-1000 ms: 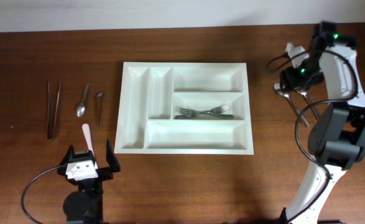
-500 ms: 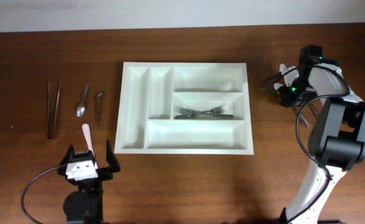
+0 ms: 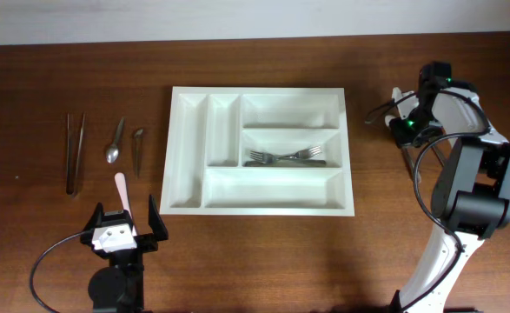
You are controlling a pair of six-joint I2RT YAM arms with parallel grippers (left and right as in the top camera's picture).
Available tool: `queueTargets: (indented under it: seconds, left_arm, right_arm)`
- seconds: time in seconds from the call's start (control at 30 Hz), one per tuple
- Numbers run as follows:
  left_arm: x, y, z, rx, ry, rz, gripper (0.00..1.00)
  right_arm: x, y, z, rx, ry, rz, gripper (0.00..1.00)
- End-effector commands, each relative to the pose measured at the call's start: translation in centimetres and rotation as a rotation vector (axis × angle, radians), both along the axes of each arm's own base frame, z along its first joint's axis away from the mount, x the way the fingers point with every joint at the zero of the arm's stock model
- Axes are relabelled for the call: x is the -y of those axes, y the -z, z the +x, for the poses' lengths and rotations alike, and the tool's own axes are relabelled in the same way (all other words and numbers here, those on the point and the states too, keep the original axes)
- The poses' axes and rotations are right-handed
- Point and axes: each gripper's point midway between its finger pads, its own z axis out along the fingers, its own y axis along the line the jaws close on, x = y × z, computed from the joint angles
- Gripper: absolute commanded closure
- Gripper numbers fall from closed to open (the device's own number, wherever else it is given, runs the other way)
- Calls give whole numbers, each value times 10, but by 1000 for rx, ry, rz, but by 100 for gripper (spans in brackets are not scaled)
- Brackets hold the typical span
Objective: Pack container
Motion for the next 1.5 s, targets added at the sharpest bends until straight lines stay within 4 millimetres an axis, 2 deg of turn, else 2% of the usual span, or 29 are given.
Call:
queueTargets:
  seconds: [0.0, 0.07, 0.23, 0.37, 0.5, 0.53, 0.7, 0.87, 1.13, 1.17, 1.2, 1.23, 1.27, 1.33, 1.37, 1.47]
  left_arm:
    - [1, 2, 0, 0, 8, 14, 1]
    - [1, 2, 0, -1, 8, 14, 1]
    - [1, 2, 0, 0, 8, 14, 1]
    - [1, 2, 0, 0, 8, 14, 1]
    - [1, 2, 0, 0, 8, 14, 1]
    - [1, 2, 0, 0, 8, 14, 1]
    - [1, 2, 0, 0, 8, 14, 1]
    - [1, 2, 0, 0, 8, 14, 1]
    - [1, 2, 0, 0, 8, 14, 1]
    - [1, 2, 0, 0, 8, 14, 1]
    - [1, 2, 0, 0, 8, 14, 1]
    - [1, 2, 0, 0, 8, 14, 1]
    - [1, 2, 0, 0, 8, 14, 1]
    - [1, 2, 0, 0, 8, 14, 1]
    - [1, 2, 0, 0, 8, 14, 1]
    - [1, 2, 0, 0, 8, 14, 1]
  right_arm:
    - [-14, -44, 33, 124, -14, 70, 96]
    - [-26, -62, 43, 162, -38, 99, 96]
    - [-77, -104, 65, 259, -199, 198, 96]
    - [-131, -127, 74, 333, -441, 244, 96]
    - [-178, -131, 70, 365, -695, 247, 96]
    - [-196, -130, 66, 371, -803, 234, 96]
    - [-233, -122, 60, 383, -1035, 197, 96]
    - [-254, -102, 63, 376, -1104, 200, 96]
    - [-263, -63, 69, 338, -1113, 218, 96]
    - [-263, -57, 70, 330, -1108, 222, 87]
    - [-263, -56, 70, 328, -1108, 224, 70]
    - [-263, -54, 70, 326, -1107, 224, 64]
    - [-263, -54, 71, 329, -1101, 224, 50]
    - [-264, -60, 76, 346, -1054, 227, 36]
    - [-264, -65, 79, 361, -1029, 227, 32]
    - [-265, -92, 88, 408, -934, 233, 32]
